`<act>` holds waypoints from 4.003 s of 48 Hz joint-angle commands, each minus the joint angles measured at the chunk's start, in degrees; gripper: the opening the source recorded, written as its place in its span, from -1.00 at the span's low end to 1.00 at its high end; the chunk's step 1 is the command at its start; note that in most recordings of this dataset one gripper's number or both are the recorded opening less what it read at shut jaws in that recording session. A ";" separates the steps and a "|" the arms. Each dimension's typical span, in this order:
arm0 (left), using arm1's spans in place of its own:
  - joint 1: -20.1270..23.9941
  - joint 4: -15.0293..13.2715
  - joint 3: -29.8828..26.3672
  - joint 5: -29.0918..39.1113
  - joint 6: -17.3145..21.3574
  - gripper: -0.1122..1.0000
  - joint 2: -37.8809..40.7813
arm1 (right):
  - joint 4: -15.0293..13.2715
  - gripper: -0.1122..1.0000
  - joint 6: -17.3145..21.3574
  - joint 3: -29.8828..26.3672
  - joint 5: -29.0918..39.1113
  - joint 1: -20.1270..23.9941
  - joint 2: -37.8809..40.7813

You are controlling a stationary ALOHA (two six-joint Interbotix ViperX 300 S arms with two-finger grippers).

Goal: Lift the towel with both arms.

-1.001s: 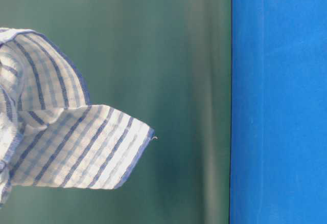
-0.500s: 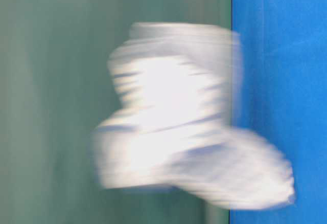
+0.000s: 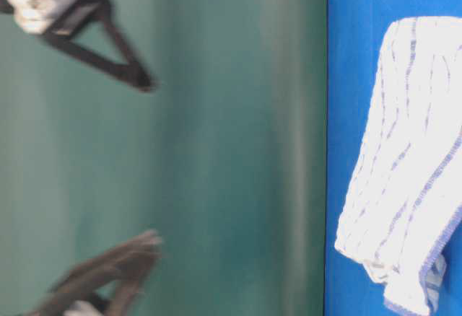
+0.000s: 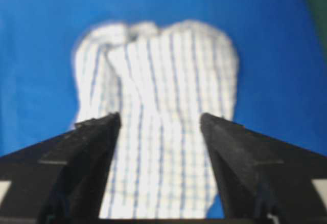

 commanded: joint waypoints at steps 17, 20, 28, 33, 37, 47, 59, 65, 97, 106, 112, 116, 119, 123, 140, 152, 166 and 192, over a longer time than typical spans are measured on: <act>-0.79 -0.18 8.44 -11.25 0.09 0.77 9.67 | 0.18 0.37 6.06 6.33 -9.32 2.46 8.79; -1.23 -0.18 8.70 -12.57 0.09 0.77 11.95 | 0.18 0.37 6.86 6.77 -9.49 2.64 10.72; -1.85 -0.18 8.61 -15.56 0.09 0.78 18.11 | 0.18 0.37 8.09 7.29 -10.63 2.81 15.56; -1.85 -0.18 8.70 -17.14 0.09 0.78 21.18 | 0.18 0.37 8.26 7.82 -12.92 2.81 18.46; -1.85 -0.18 8.70 -18.46 0.09 0.78 23.29 | 0.18 0.37 8.35 8.35 -15.21 2.81 20.48; -1.85 -0.18 9.23 -21.80 0.09 0.78 26.81 | 0.18 0.37 8.79 9.67 -19.34 2.81 25.05; -1.85 -0.18 9.32 -23.03 0.09 0.78 27.77 | 0.18 0.37 9.49 9.93 -19.60 2.81 26.63; -1.85 -0.18 9.32 -23.03 0.09 0.78 27.86 | 0.18 0.37 9.49 10.02 -19.60 2.81 26.63; -0.18 -0.18 8.70 -18.02 0.09 -0.73 25.31 | 0.09 -0.76 9.49 9.67 -19.25 2.81 23.29; -0.26 -0.26 7.21 -11.60 -0.88 -0.73 17.93 | 0.18 -0.76 9.49 8.79 -16.96 2.81 16.88; -0.26 -0.26 5.27 -6.24 -1.85 -0.73 12.57 | 0.18 -0.76 9.23 7.38 -13.97 2.81 12.22; -0.18 -0.26 4.04 -3.34 -2.02 -0.73 9.93 | 0.00 -0.76 8.96 5.98 -10.63 2.81 9.23; -0.26 -0.26 3.08 -1.41 -2.11 -0.73 8.00 | 0.00 -0.76 8.88 4.92 -8.44 2.81 7.38; -0.26 -0.26 1.23 1.49 -2.20 -0.73 5.36 | -0.18 -0.76 8.53 3.25 -5.27 2.81 5.27; 0.35 -0.09 -10.63 14.24 -1.93 -0.73 -2.99 | -3.16 -0.76 7.73 -6.94 8.26 2.81 -1.67; 1.41 0.09 -19.42 22.68 -1.76 -0.73 -5.10 | -3.78 -0.76 4.57 -15.12 14.77 2.81 -4.75; 1.41 0.09 -22.06 24.96 -1.76 -0.73 -5.27 | -3.78 -0.76 2.55 -19.07 17.23 2.72 -5.36; 1.41 0.18 -22.06 24.17 -2.02 -0.52 -5.36 | -3.87 -0.69 0.44 -19.16 16.96 2.72 -5.36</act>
